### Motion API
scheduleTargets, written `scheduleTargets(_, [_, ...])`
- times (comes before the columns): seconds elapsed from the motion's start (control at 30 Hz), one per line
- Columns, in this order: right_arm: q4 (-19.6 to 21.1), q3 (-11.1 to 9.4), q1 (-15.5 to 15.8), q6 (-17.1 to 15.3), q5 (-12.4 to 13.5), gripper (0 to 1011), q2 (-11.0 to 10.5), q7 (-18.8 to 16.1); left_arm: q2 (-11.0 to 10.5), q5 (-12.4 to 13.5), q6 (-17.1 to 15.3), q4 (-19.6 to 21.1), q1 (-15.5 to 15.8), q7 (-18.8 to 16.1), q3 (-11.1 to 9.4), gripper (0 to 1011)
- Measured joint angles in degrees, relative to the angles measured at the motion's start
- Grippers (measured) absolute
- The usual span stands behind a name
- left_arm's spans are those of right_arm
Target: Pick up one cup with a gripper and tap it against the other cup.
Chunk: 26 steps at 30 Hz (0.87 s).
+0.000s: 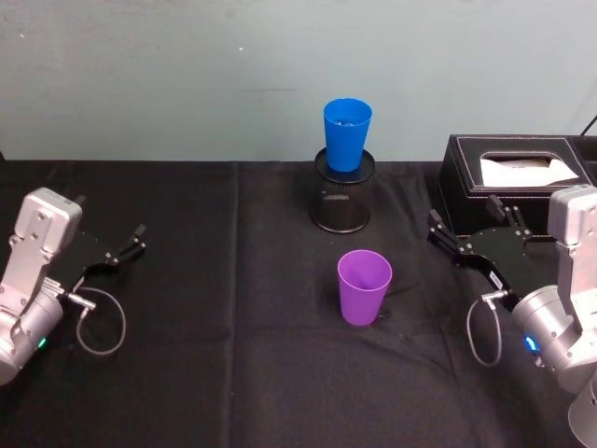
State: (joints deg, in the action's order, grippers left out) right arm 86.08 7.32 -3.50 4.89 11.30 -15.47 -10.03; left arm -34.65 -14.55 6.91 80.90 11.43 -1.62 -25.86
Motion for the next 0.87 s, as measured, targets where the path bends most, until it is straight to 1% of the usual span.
scheduleTargets(0.87, [0.1,0.0,0.0,0.0,0.0,1003,0.0,0.1,0.0,0.0,0.0,0.0,0.0,0.0,0.0,1000])
